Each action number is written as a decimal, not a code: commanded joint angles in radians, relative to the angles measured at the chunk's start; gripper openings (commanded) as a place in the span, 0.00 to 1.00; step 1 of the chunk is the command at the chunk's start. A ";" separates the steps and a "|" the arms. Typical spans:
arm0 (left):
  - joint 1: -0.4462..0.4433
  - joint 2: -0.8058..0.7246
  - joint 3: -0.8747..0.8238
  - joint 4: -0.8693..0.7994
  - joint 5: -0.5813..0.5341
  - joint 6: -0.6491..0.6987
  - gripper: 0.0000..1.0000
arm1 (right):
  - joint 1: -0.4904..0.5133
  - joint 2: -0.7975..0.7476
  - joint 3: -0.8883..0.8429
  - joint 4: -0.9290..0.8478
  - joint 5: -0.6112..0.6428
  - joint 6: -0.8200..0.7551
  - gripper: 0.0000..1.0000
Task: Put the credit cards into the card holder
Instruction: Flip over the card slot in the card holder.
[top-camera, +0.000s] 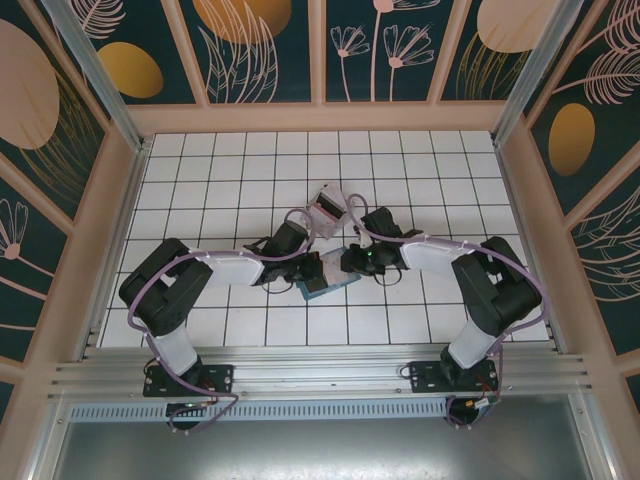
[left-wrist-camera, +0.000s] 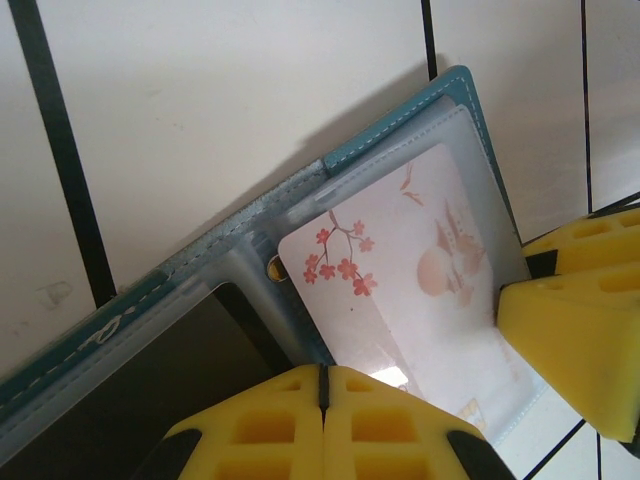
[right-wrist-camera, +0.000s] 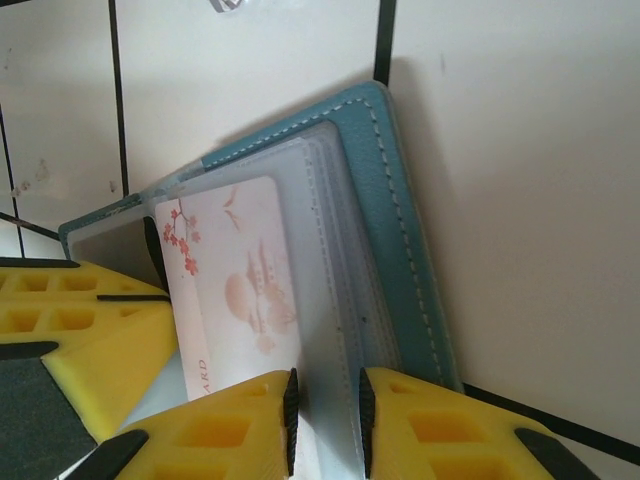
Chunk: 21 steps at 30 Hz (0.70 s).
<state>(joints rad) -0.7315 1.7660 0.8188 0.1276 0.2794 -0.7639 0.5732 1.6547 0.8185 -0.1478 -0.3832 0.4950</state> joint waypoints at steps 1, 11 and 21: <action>-0.001 0.024 -0.020 -0.049 -0.011 -0.006 0.00 | 0.012 0.007 0.026 0.000 -0.010 -0.012 0.27; -0.001 0.027 -0.013 -0.052 -0.010 -0.005 0.00 | 0.022 -0.024 0.092 -0.052 -0.013 -0.032 0.28; -0.001 0.021 -0.021 -0.048 -0.017 -0.004 0.00 | 0.024 -0.025 0.077 0.024 -0.136 -0.007 0.28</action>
<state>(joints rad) -0.7315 1.7660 0.8188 0.1276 0.2794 -0.7639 0.5911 1.6558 0.8989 -0.1608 -0.4412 0.4774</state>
